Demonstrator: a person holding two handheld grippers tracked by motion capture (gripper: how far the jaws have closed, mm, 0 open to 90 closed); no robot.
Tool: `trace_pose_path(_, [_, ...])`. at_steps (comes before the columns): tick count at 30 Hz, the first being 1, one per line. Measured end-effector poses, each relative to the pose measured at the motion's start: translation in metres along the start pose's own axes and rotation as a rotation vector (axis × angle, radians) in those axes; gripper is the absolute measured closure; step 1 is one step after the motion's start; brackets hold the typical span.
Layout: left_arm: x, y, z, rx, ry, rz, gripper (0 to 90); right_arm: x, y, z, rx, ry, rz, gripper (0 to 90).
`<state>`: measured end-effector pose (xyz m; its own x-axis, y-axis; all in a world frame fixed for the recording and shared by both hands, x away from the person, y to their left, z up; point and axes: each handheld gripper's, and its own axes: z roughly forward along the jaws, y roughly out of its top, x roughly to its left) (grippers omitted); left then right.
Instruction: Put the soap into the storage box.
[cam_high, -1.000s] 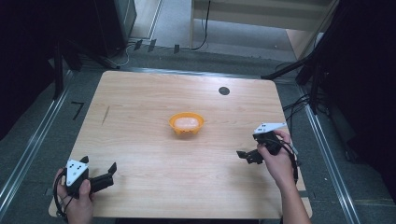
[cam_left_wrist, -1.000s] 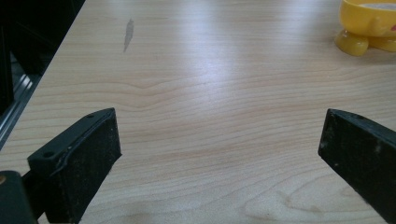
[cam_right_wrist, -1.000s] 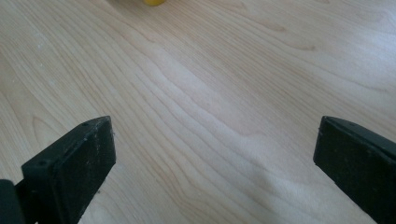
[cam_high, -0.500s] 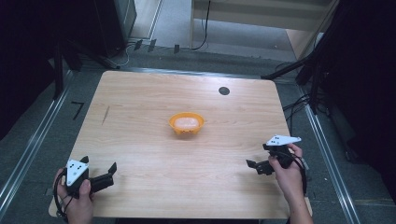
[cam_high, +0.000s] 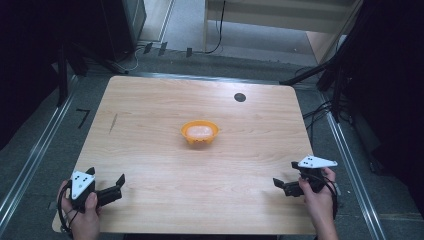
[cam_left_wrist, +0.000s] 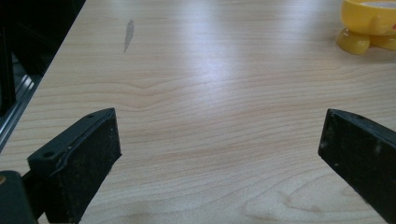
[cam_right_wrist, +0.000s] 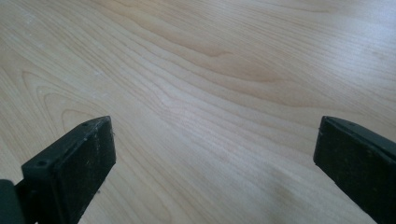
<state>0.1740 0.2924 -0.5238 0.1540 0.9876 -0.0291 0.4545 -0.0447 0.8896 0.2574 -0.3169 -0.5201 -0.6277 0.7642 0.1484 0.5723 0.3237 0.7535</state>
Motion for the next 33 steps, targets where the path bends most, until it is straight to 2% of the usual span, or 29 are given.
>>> trace_pose_path(9, [0.0, 0.0, 0.0, -0.006, -0.001, -0.009, 0.0, -0.002, -0.02, -0.01, -0.028, -0.01, 0.026, 0.0])
trace_pose_path(16, [0.0, 0.0, 0.0, -0.005, 0.005, -0.002, 0.0, -0.004, -0.033, -0.02, -0.054, -0.016, 0.023, 0.0])
trace_pose_path(29, [-0.001, 0.0, 0.0, 0.001, 0.006, 0.007, 0.0, -0.013, -0.066, -0.04, -0.124, -0.044, 0.092, 0.0])
trace_pose_path(33, [0.001, 0.0, 0.0, 0.0, 0.0, -0.015, 0.0, -0.013, -0.075, -0.044, -0.139, -0.052, 0.097, 0.0])
